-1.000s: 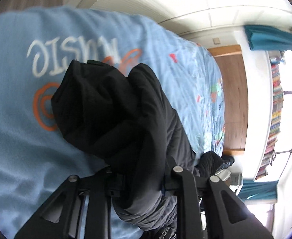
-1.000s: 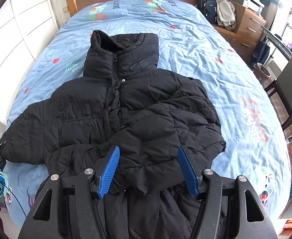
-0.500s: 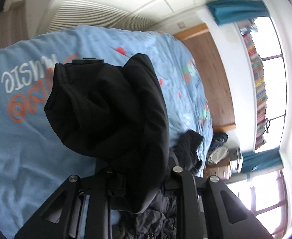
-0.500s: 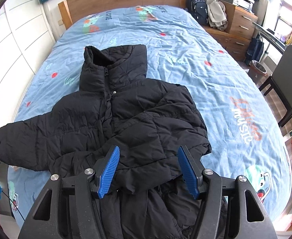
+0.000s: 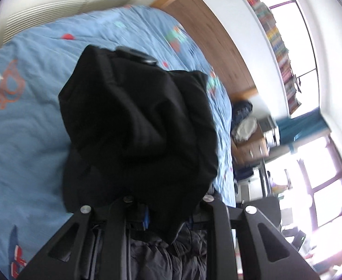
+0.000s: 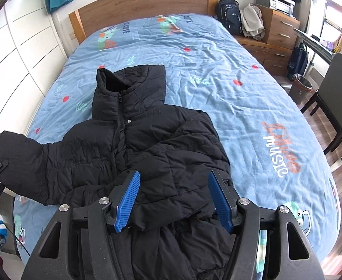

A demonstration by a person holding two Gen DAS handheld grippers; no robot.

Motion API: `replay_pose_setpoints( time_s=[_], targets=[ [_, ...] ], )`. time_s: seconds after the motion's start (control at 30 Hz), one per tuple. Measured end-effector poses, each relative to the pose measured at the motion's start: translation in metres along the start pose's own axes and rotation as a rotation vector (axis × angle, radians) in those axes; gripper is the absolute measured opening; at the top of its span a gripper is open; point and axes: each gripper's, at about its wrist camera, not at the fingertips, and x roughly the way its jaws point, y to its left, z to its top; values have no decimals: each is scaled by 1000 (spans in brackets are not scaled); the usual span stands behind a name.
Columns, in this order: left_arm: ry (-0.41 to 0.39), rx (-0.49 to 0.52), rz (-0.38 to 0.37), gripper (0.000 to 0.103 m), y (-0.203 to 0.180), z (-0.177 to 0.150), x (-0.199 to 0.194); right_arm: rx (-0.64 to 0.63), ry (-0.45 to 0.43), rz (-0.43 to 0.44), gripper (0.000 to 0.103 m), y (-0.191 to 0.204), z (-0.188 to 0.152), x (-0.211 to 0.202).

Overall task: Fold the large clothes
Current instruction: 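Lift the sleeve and fold it across the jacket front with the left tool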

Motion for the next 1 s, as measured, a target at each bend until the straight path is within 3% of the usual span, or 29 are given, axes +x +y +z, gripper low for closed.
replay_pose_setpoints(
  time_s=[0.33,0.7,1.0],
  targets=[
    [128,72,-1,21,-57,-57,61,25,38,-1,61,-34,-15,13],
    [280,208,71,21,-97,-133,137,55,60,-10,61,-78,-28,22],
    [351,233,153,21,-106,-183,191,90,85,-19,61,-111,-42,31]
  ],
)
